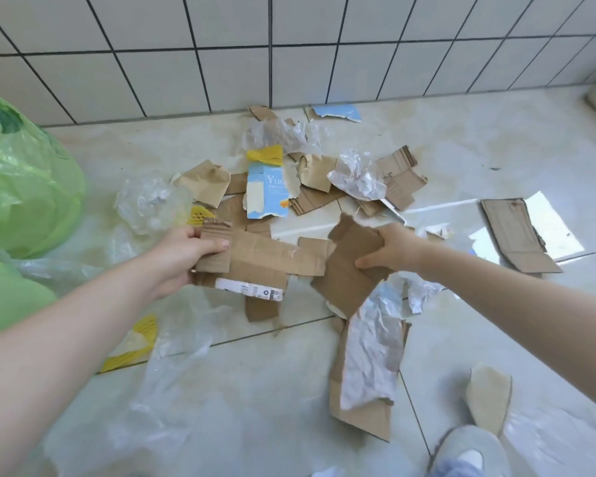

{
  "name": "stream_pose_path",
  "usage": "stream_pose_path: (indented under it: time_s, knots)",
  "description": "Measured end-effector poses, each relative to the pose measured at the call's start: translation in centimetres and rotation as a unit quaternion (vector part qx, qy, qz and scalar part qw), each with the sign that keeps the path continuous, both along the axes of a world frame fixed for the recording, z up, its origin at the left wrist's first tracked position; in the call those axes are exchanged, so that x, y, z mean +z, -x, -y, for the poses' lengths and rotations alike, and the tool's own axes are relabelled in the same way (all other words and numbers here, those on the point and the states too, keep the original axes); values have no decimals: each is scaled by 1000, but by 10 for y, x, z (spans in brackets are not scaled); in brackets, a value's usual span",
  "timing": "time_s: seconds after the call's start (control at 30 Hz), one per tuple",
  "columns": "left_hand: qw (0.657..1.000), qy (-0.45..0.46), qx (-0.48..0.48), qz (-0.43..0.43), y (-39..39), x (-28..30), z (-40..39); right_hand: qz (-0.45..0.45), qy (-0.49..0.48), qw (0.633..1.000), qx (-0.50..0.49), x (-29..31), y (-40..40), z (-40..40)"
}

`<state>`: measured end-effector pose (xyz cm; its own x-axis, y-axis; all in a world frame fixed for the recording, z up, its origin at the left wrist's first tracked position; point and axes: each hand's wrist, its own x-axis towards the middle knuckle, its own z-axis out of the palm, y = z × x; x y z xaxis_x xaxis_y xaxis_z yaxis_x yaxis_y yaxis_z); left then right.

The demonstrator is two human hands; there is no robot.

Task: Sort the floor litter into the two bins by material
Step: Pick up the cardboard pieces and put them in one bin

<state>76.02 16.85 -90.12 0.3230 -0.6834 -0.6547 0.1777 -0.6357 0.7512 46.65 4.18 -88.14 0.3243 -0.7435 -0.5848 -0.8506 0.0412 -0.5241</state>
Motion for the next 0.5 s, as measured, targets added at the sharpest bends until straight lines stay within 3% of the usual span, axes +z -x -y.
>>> stream_pose_path:
  time_s: [0.13,0.33,0.5]
  knots:
    - [999,-31,17,-25,18,-21,-4,-82,46,987,134,-25,-6,-10]
    - [990,-76,-111,35,23,-32,-1,-120,132,950,257,-45,-29,7]
    - [984,-112,-138,16,20,-35,7,-153,153,909,356,-56,-44,21]
